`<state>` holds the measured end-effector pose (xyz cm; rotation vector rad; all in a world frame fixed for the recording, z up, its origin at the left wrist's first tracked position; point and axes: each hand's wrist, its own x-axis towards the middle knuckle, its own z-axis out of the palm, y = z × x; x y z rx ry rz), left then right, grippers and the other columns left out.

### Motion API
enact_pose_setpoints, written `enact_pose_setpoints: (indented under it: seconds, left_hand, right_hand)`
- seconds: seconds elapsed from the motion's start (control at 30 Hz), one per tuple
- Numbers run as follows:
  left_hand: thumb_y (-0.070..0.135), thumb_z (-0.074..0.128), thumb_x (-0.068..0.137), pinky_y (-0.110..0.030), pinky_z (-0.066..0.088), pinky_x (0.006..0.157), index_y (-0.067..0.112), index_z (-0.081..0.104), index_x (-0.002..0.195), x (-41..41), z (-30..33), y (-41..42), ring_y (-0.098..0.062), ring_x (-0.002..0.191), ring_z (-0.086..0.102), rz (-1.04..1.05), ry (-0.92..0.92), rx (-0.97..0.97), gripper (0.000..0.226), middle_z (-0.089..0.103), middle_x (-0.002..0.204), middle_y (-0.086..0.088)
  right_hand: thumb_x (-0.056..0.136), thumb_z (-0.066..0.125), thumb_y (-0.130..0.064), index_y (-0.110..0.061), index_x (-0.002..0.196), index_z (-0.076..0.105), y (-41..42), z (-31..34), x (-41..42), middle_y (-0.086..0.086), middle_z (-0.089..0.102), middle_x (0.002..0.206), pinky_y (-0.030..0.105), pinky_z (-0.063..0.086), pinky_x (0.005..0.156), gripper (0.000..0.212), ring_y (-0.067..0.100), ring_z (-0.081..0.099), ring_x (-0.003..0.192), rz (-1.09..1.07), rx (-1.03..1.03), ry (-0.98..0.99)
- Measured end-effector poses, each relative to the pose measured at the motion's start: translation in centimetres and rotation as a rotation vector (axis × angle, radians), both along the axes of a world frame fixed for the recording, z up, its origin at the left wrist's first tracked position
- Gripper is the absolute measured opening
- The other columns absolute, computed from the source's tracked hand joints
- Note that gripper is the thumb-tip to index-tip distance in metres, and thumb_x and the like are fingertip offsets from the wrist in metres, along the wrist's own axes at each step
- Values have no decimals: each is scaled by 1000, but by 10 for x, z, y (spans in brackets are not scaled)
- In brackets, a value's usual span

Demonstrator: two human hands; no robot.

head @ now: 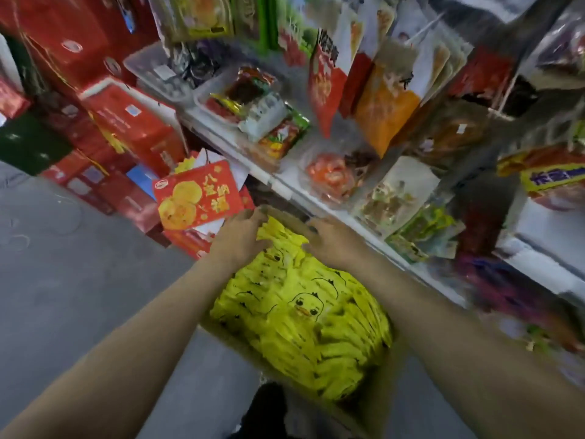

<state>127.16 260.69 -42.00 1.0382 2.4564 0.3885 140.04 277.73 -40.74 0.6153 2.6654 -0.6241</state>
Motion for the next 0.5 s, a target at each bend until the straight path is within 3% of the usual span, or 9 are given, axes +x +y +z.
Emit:
enact_pose_setpoints:
  seconds: [0.17, 0.37, 0.5]
  left_hand:
    - [35, 76, 80, -39, 36, 103, 12, 53, 134, 0, -87, -7, -35, 127, 44, -15, -155, -19, 63, 47, 139, -17]
    - [33, 79, 77, -46, 34, 110, 7, 46, 141, -18, -155, 17, -40, 134, 39, -51, -226, 44, 77, 40, 146, -23]
    - [29, 76, 80, -41, 35, 107, 11, 40, 142, -22, -172, 32, -32, 132, 39, -11, -201, -21, 75, 44, 142, -14]
  right_hand:
    - [90, 64, -43, -18, 132, 54, -10, -88, -2, 7, 55, 135, 40, 48, 92, 49, 28, 55, 119, -108, -126, -110]
    - [90, 66, -37, -16, 131, 56, -9, -142, -17, 9, 57, 134, 42, 45, 98, 47, 27, 53, 122, -298, -224, 2]
    - [88, 70, -33, -19, 120, 62, -5, -157, -22, 4, 57, 121, 38, 49, 91, 36, 23, 61, 107, -365, -227, 63]
